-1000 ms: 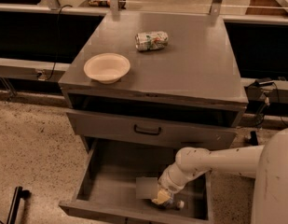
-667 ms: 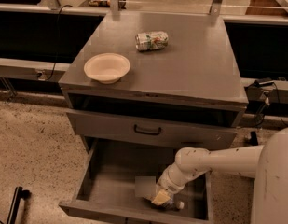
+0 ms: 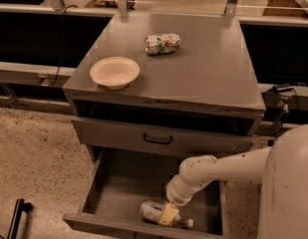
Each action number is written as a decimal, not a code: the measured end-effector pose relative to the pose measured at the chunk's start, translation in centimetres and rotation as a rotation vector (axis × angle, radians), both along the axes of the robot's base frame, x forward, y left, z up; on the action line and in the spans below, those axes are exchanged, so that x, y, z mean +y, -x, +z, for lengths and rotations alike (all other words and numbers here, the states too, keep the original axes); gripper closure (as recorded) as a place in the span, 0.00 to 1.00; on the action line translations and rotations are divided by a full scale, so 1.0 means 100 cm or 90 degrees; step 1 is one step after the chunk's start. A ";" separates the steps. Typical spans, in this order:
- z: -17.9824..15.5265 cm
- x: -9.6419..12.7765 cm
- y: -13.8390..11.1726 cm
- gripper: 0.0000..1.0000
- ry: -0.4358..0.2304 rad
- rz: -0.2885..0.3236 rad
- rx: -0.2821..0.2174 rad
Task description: Place blue plastic bottle into middle drawer
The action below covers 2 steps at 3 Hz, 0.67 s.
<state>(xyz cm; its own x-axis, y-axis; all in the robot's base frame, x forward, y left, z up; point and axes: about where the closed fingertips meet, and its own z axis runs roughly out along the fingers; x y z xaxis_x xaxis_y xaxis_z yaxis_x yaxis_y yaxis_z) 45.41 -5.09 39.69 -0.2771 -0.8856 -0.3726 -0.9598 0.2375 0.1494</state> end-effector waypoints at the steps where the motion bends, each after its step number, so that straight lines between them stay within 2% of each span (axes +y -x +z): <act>1: 0.036 0.015 0.006 0.31 0.047 0.019 -0.047; 2: 0.084 0.024 0.020 0.28 0.054 0.033 -0.089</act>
Offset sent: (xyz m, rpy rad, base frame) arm -0.0416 0.0273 0.1539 -0.0724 -0.2470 0.1019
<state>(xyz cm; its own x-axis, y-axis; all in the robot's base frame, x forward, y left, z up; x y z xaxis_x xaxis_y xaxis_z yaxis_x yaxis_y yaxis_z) 43.45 -2.69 48.09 -0.1819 -0.9274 -0.3269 -0.9810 0.1940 -0.0044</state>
